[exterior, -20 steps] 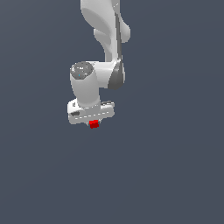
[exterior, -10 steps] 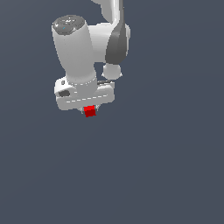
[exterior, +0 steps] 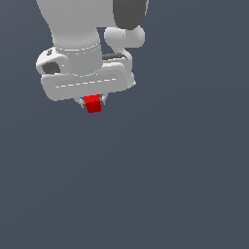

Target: Pick up the red cube and move it to a goal position.

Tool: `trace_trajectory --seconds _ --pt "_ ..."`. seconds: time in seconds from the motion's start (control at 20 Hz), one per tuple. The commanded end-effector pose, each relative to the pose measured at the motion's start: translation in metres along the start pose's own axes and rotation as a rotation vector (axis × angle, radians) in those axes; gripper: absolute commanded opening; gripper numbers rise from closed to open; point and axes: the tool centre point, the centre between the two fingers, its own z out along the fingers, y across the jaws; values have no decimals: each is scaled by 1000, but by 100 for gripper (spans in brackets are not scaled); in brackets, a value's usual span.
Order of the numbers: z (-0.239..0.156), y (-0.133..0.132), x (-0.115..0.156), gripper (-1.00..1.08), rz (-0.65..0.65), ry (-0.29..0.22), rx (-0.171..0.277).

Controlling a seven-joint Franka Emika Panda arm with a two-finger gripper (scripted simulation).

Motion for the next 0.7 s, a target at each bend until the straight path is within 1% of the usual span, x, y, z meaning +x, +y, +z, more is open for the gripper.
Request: trace_trajectory --seconds 0.0,0.35,0.65 --pt "-24 1 3 -100 0 -1 0" --pt "-75 4 11 -100 0 -1 0" --pt "-101 6 16 -100 0 -1 0"
